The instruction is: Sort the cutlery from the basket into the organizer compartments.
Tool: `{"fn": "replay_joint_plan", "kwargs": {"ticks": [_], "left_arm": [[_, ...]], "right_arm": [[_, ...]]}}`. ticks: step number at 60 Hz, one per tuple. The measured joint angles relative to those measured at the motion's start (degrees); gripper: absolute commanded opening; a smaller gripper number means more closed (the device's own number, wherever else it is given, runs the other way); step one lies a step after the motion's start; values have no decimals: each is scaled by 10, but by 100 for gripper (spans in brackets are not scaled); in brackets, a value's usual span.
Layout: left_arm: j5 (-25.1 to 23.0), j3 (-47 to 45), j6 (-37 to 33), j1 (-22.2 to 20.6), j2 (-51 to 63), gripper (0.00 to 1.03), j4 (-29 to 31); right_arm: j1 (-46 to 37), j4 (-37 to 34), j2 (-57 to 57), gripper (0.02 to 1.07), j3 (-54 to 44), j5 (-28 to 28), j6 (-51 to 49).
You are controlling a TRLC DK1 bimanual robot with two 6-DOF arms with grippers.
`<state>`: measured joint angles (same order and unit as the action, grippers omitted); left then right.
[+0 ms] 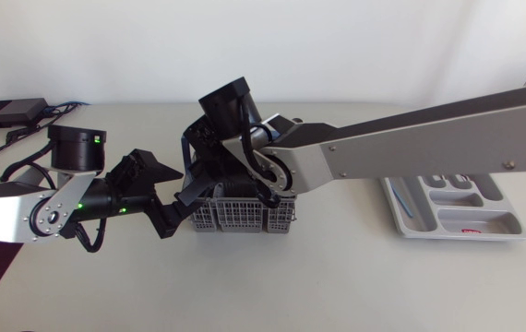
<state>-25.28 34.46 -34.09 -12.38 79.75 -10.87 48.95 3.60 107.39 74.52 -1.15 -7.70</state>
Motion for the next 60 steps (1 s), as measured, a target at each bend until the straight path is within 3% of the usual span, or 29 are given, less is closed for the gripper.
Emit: {"fn": "replay_joint_plan", "kwargs": {"ticks": [31, 48, 60], "left_arm": [[0, 1, 0, 0, 7, 96, -7], [0, 1, 0, -1, 13, 96, -8], [0, 1, 3, -1, 13, 96, -10]], "right_arm": [[-3, 29, -28, 8, -34, 32, 1], [-48, 31, -69, 8, -43, 146, 53], [-57, 25, -99, 8, -44, 183, 80]]}}
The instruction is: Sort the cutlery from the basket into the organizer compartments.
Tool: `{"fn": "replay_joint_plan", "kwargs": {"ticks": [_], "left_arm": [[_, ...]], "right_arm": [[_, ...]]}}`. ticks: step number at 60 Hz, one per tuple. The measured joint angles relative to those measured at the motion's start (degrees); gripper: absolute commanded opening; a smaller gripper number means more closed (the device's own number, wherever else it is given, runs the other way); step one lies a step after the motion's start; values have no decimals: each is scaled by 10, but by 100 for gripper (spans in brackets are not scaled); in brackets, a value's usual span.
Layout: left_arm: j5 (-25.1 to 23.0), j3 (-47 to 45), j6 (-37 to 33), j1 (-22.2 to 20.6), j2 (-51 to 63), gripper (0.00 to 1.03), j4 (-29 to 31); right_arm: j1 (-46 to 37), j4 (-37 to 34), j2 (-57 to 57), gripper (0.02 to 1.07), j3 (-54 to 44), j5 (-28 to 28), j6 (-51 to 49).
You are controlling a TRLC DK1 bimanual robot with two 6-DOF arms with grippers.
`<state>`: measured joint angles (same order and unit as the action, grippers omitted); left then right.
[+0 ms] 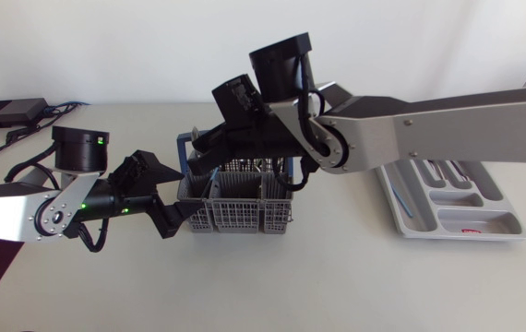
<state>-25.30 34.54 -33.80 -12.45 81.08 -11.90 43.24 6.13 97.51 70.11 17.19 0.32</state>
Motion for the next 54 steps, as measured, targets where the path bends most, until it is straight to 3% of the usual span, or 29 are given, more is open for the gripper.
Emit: {"fn": "replay_joint_plan", "kwargs": {"ticks": [23, 41, 54], "left_arm": [[-2, 0, 10, -1, 0, 96, 0], [-15, 0, 23, -1, -66, 96, 1], [-31, 5, 28, -1, -129, 96, 45]], "right_arm": [[-20, -13, -77, 8, 0, 66, 38], [-17, -61, -133, 8, -5, 65, 29], [-5, -113, -177, 8, -10, 53, 7]]}}
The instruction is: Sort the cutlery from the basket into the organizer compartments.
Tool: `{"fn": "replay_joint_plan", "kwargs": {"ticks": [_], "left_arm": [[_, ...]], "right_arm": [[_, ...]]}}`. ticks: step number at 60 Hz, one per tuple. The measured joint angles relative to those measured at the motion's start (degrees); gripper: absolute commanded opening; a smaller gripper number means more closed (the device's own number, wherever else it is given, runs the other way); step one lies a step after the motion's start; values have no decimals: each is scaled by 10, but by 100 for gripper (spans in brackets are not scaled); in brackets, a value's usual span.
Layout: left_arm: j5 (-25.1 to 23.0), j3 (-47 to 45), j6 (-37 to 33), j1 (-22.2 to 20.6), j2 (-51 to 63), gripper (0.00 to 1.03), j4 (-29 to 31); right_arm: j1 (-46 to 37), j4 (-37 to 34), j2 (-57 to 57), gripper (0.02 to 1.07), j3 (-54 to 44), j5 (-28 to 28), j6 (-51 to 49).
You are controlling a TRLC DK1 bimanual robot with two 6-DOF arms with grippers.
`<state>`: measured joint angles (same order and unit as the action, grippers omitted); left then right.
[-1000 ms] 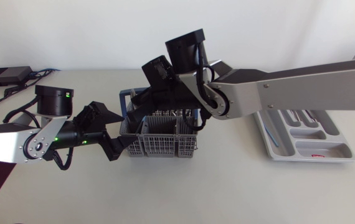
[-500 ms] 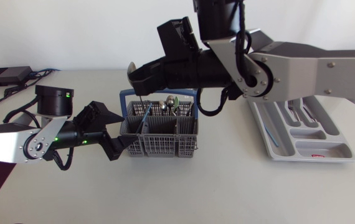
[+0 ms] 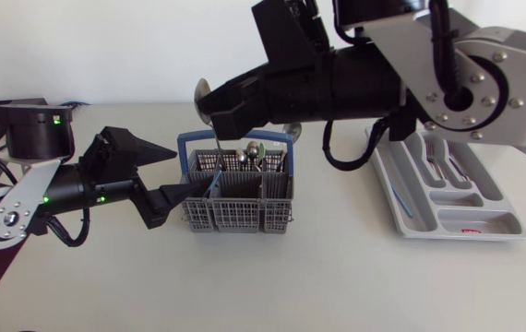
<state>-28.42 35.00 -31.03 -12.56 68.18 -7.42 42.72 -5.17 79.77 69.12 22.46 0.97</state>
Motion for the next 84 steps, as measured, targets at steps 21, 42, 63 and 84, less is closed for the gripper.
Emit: {"fn": "replay_joint_plan", "kwargs": {"ticks": [21, 42, 63, 84], "left_arm": [[19, 29, 42, -61, -53, 96, 36], [34, 54, 65, -139, -56, 96, 51], [78, 75, 86, -195, -2, 74, 4], [93, 83, 108, -196, 42, 39, -64]], "right_arm": [[3, -108, -28, 8, 11, -37, 10], [-25, -146, -76, 8, 20, 19, 45], [-76, -166, -79, 8, 36, 119, 99], [-80, -172, -79, 8, 38, 129, 106]]}}
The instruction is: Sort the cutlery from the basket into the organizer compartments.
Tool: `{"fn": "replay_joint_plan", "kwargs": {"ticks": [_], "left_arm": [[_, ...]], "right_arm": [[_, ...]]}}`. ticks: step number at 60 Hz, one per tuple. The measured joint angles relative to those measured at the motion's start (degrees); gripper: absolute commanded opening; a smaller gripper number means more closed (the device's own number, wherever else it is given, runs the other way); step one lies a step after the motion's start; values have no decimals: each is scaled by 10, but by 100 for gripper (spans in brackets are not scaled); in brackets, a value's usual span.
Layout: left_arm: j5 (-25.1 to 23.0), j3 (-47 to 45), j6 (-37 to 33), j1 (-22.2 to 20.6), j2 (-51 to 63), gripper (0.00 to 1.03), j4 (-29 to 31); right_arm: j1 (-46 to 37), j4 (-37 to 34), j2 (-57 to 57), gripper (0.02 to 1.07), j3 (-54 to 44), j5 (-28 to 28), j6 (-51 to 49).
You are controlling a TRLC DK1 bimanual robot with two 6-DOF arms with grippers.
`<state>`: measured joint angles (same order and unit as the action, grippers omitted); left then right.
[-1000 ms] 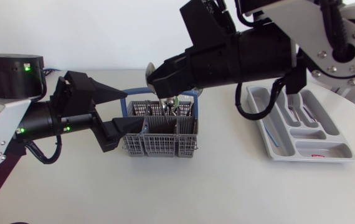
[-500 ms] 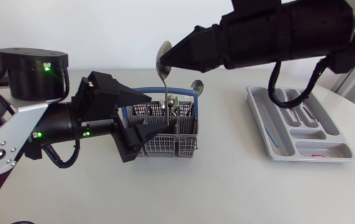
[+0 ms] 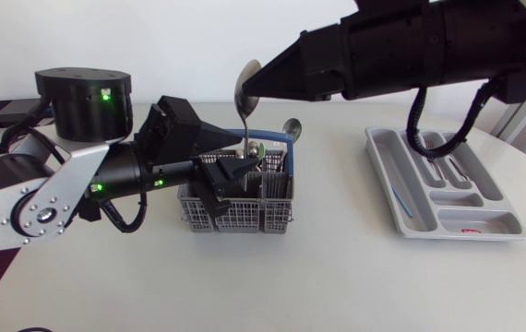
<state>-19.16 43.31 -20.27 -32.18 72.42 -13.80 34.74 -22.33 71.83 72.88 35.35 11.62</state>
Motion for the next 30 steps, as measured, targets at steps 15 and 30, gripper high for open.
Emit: {"fn": "replay_joint_plan", "kwargs": {"ticks": [15, 30], "left_arm": [[0, 0, 12, 0, 4, 19, -25], [0, -2, 13, 4, 4, 10, -32]], "right_arm": [[0, 2, 0, 8, 3, 0, 0], [-1, 3, 0, 8, 3, -2, 2]]}}
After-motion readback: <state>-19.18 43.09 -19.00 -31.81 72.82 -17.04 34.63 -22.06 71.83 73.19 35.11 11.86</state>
